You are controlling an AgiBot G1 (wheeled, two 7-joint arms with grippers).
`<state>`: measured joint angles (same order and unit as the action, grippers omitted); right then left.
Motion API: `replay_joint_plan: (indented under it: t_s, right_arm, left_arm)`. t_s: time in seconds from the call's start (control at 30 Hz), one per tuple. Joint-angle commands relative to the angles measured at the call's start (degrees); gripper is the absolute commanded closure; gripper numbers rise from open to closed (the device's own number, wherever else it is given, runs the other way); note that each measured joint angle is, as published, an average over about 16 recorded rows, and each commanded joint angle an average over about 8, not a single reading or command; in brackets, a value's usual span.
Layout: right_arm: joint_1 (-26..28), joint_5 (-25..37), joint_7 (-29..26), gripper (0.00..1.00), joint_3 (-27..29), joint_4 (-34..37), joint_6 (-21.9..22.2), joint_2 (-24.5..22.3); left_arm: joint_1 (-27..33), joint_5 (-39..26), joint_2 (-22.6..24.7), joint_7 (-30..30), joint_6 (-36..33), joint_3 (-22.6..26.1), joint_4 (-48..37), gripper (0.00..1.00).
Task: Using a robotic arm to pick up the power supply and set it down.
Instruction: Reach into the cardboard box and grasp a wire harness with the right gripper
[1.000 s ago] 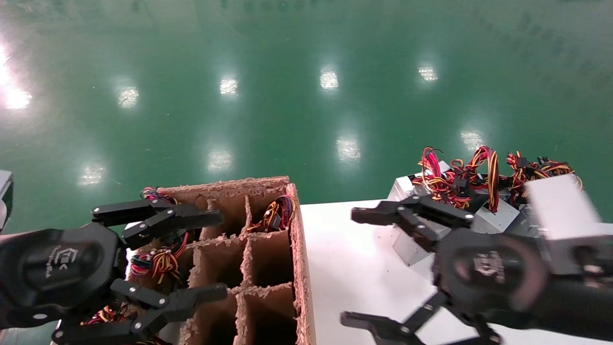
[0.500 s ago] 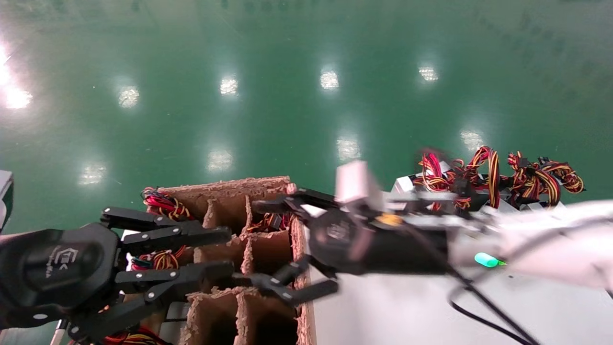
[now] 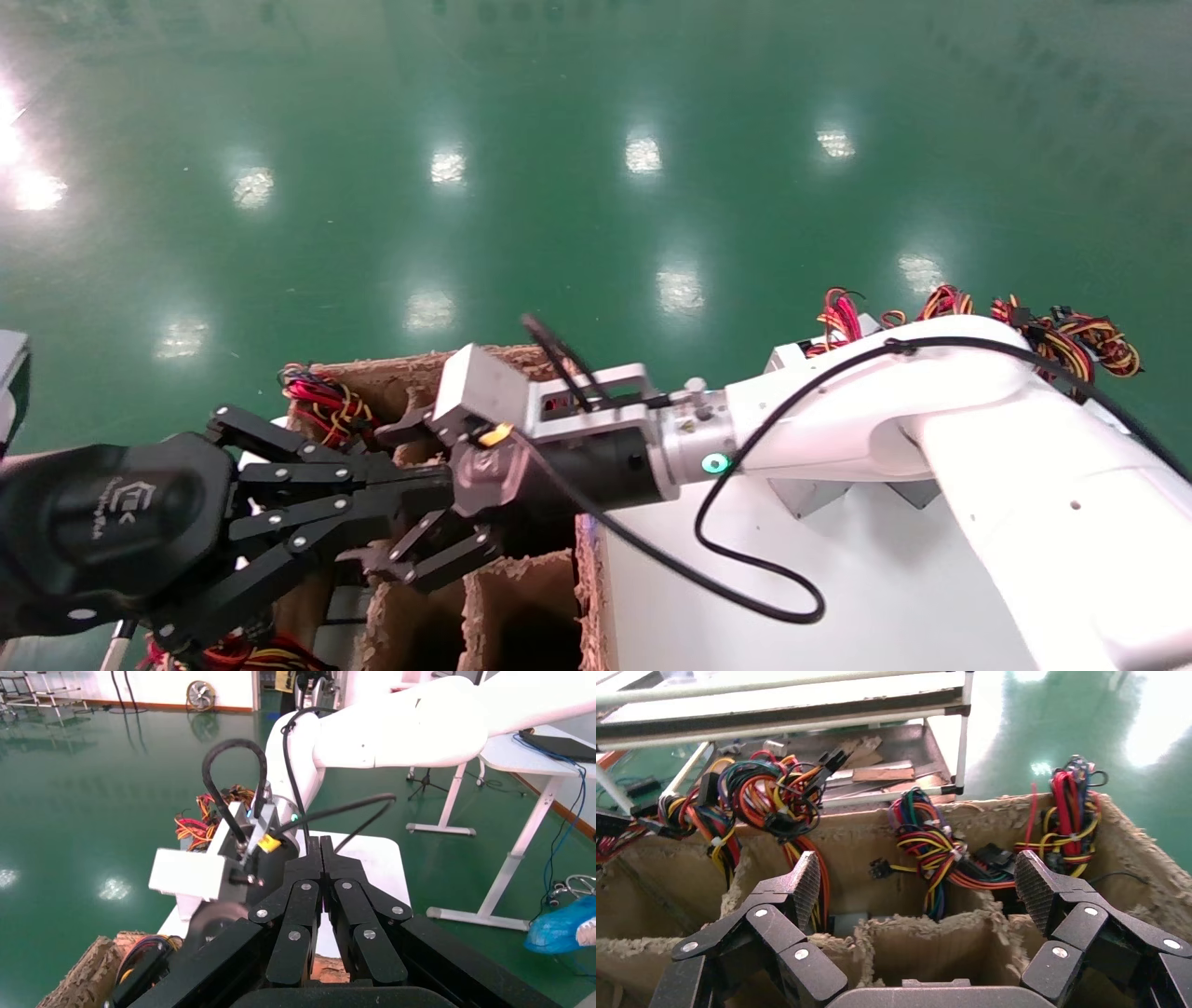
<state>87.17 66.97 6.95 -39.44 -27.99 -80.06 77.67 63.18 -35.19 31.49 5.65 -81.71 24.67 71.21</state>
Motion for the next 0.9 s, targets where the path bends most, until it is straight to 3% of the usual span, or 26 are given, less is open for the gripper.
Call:
replay_joint_plan:
  t_s: [0.03,0.23,0.33,0.4,0.6,0.9]
  right_arm:
    - [0.5,-0.2,0.7,0.17,-1.3,1.0,0.3,0.9]
    - [0.0,-4.3,-0.8,0.79,-8.0,-4.0,5.8,1.1]
    - [-0.1,-6.3,-1.7,0.95,-11.3,-6.2,10.3,1.1]
    - [-0.3,-7.5,-2.2,1.0,-13.5,-7.5,13.5,1.1]
    - [-0.6,-11.1,-3.8,1.0,-19.6,-11.5,21.8,1.1]
    - [0.1,-16.0,-5.4,1.0,-27.8,-15.4,28.7,1.0]
  left_arm:
    - [0.0,0.0,0.0,0.0,0.0,0.0,0.0,1.0]
    - [0.0,0.0,0.0,0.0,0.0,0.0,0.0,1.0]
    - [0.0,0.0,0.0,0.0,0.0,0.0,0.0,1.0]
    - [0.0,0.0,0.0,0.0,0.0,0.0,0.0,1.0]
    - [0.0,0.0,0.0,0.0,0.0,0.0,0.0,1.0]
    - [0.0,0.0,0.0,0.0,0.0,0.0,0.0,1.0]
